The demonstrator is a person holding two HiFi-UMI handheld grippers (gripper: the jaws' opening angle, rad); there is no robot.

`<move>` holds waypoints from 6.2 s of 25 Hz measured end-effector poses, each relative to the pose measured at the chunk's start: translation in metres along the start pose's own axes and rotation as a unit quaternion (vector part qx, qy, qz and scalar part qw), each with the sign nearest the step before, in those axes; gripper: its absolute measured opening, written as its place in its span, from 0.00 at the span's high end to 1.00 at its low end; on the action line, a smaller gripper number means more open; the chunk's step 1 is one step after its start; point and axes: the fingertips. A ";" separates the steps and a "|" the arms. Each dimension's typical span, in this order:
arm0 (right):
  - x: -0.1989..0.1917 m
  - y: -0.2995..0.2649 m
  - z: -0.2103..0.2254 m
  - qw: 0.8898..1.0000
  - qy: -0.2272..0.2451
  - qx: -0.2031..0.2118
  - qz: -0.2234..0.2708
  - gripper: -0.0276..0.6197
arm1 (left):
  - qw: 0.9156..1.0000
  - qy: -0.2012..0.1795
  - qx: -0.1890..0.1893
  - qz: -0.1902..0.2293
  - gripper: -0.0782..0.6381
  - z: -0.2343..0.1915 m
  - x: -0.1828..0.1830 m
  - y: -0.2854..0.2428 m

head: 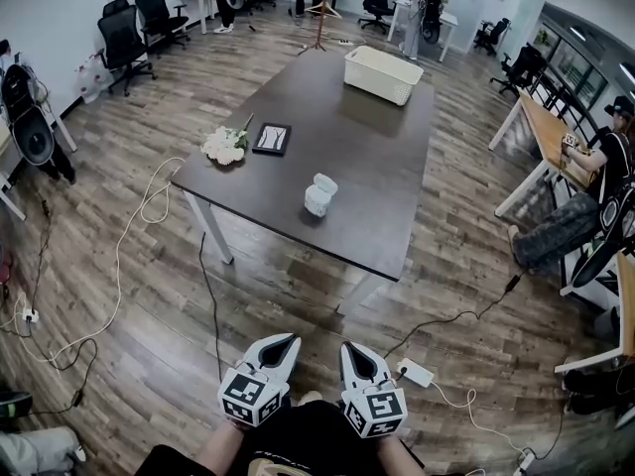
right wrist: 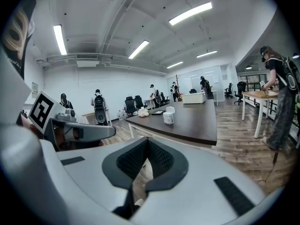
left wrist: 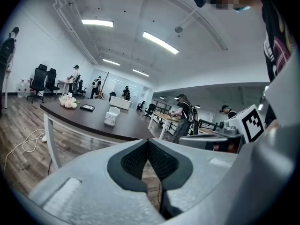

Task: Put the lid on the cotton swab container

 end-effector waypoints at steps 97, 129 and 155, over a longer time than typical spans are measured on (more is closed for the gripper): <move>0.132 -0.280 0.273 0.996 -0.069 -0.053 -0.011 0.95 | 0.930 -0.211 -0.214 -0.209 0.51 -0.173 0.046 -0.362; 0.133 -0.309 0.274 0.994 -0.085 -0.059 -0.031 0.95 | 0.848 -0.299 -0.369 -0.235 0.51 -0.146 0.020 -0.392; 0.105 -0.324 0.236 0.984 -0.150 0.031 -0.094 0.95 | 0.857 -0.302 -0.352 -0.225 0.52 -0.147 0.019 -0.390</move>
Point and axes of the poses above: the fingertips, and each gripper's own axes: y backward along the fingers, z to its right, x out of its top, and after that the axes turned 15 degrees about x, right-handed
